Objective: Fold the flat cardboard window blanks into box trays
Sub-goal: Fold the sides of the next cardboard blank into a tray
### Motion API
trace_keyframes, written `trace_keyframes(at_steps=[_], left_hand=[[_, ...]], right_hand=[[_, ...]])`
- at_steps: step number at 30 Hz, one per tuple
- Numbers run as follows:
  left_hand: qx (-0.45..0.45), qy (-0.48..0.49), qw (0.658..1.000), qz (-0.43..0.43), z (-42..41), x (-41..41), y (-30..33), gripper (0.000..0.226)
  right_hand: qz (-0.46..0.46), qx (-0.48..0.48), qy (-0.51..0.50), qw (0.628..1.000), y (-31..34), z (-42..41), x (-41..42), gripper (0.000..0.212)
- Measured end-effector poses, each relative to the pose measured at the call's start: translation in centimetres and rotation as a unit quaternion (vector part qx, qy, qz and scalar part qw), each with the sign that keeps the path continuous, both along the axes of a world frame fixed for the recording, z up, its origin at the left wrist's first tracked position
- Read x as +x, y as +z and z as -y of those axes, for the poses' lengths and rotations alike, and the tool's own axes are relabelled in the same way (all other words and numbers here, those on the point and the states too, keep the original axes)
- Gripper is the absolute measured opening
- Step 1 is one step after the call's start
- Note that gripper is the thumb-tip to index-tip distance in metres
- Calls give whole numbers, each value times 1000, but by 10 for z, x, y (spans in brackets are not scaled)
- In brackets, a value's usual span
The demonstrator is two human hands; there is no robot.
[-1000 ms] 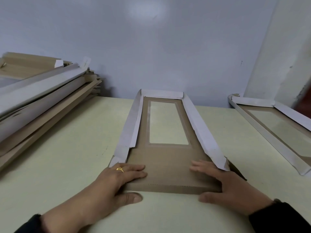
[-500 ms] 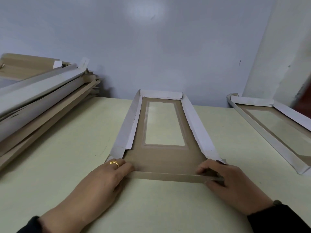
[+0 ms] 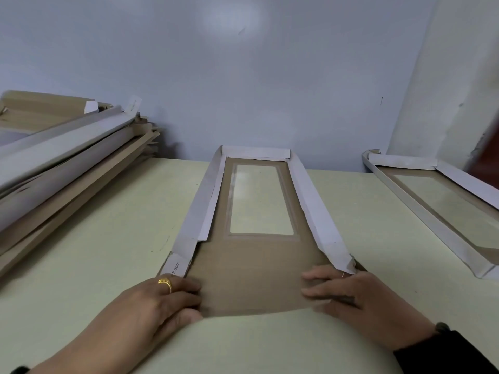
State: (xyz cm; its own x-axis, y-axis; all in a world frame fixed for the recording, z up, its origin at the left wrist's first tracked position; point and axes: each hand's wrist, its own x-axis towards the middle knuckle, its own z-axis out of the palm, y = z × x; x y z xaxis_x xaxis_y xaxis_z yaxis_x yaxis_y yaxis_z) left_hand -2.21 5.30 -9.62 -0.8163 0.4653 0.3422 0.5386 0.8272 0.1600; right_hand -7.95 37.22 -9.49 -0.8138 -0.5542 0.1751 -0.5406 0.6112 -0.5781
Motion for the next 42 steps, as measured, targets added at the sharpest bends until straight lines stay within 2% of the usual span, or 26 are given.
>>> trace_keyframes(at_steps=[2, 4, 7, 10, 12, 16, 18, 20, 22, 24, 27, 28, 30, 32, 34, 37, 42], left_hand=[[17, 20, 1000, 12, -1, -1, 1, 52], [83, 57, 995, 24, -5, -3, 2, 39], [147, 119, 982, 13, -10, -8, -1, 10], [155, 155, 976, 18, -17, -9, 0, 6], [141, 174, 975, 17, -21, -11, 2, 7], [69, 195, 978, 36, -27, -18, 1, 30], [13, 213, 976, 47, -27, -18, 3, 34], [-55, 217, 974, 36, -29, -18, 8, 26], [-103, 192, 976, -3, -29, -18, 11, 9], [-127, 157, 978, -59, -33, -17, 15, 14], [-92, 102, 990, -20, -54, -19, 12, 47], [-79, 74, 994, -1, -61, -23, 6, 49], [-17, 36, 999, 32, -65, -34, -12, 43], [6, 23, 994, 104, -59, -43, -17, 50], [47, 15, 989, 140, -46, -47, -17, 51], [91, 16, 984, 150, -32, -47, -15, 50], [92, 37, 985, 141, -28, -45, -14, 47]], right_hand=[[-14, -28, -22, 999, -1, 1, 0, 13], [-32, -35, -54, 997, -1, 4, 0, 11], [-82, -27, -116, 989, -3, 9, -1, 26], [-115, -47, -153, 980, -1, 19, 1, 42], [-123, -41, -181, 975, -1, 23, -2, 43], [-114, -10, -214, 970, -4, 30, -3, 10], [-118, 52, -213, 968, -5, 31, -3, 29], [-146, 116, -190, 964, -2, 33, -2, 42], [-194, 142, -143, 960, -1, 34, 0, 49], [-228, 146, -88, 959, -1, 39, 2, 55], [-164, 134, 4, 977, -7, 52, -3, 50], [-144, 117, 18, 982, -12, 53, -6, 45], [-105, 103, 34, 989, -16, 54, -15, 46], [-61, 83, 33, 994, -17, 51, -20, 49], [-16, 55, 28, 998, -16, 44, -23, 50], [-5, 58, 6, 998, -16, 29, -25, 49], [-3, 63, -57, 996, -11, 13, -23, 41]])
